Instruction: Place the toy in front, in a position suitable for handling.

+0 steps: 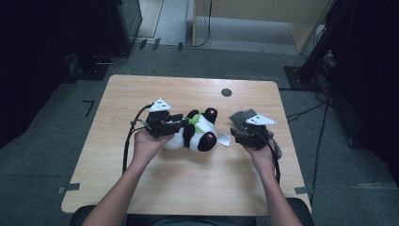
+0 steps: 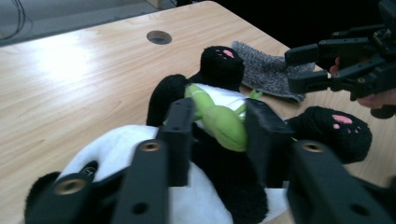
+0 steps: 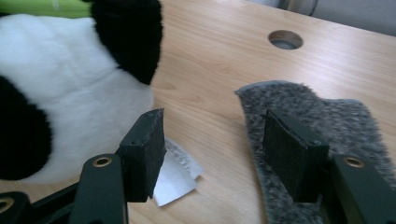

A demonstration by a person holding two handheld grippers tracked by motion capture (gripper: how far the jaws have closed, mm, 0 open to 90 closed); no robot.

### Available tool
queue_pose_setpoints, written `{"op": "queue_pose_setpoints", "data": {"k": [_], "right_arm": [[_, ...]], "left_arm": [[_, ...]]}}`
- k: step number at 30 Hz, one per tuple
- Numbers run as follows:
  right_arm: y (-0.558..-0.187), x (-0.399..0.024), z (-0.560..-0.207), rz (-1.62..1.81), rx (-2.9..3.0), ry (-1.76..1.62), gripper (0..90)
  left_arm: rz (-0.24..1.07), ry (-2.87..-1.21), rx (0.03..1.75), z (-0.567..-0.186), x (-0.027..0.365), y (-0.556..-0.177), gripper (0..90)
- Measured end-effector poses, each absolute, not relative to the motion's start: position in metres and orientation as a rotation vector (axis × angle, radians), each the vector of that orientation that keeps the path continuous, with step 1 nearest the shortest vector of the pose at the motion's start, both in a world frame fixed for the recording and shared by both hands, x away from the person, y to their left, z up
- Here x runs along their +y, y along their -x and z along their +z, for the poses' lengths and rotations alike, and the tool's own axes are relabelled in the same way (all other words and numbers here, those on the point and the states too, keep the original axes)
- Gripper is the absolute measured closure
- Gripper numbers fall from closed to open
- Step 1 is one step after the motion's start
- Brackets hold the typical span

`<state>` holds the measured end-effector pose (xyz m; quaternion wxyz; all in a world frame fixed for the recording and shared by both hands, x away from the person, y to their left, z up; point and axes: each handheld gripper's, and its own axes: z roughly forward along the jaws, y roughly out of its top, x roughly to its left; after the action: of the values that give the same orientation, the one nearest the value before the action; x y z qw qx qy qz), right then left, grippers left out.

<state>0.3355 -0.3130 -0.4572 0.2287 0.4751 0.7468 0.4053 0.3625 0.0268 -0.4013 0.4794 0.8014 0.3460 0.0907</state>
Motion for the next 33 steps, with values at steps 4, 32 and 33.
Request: {"op": "queue_pose_setpoints", "data": {"k": [4,32,33], "right_arm": [[-0.340,-0.322,-0.453,1.090,2.032,-1.312,41.5],[-0.380,-0.379,-0.487,1.056,2.039,-1.457,48.9],[-0.382,-0.380,-0.491,1.051,2.036,-1.467,48.2]], "left_arm": [[0.218,-1.959,0.851,-0.402,0.032,-0.362,41.7],[0.231,-1.914,0.864,-0.420,0.083,-0.349,26.9],[0.242,-1.909,0.868,-0.423,0.085,-0.346,26.6]]}}
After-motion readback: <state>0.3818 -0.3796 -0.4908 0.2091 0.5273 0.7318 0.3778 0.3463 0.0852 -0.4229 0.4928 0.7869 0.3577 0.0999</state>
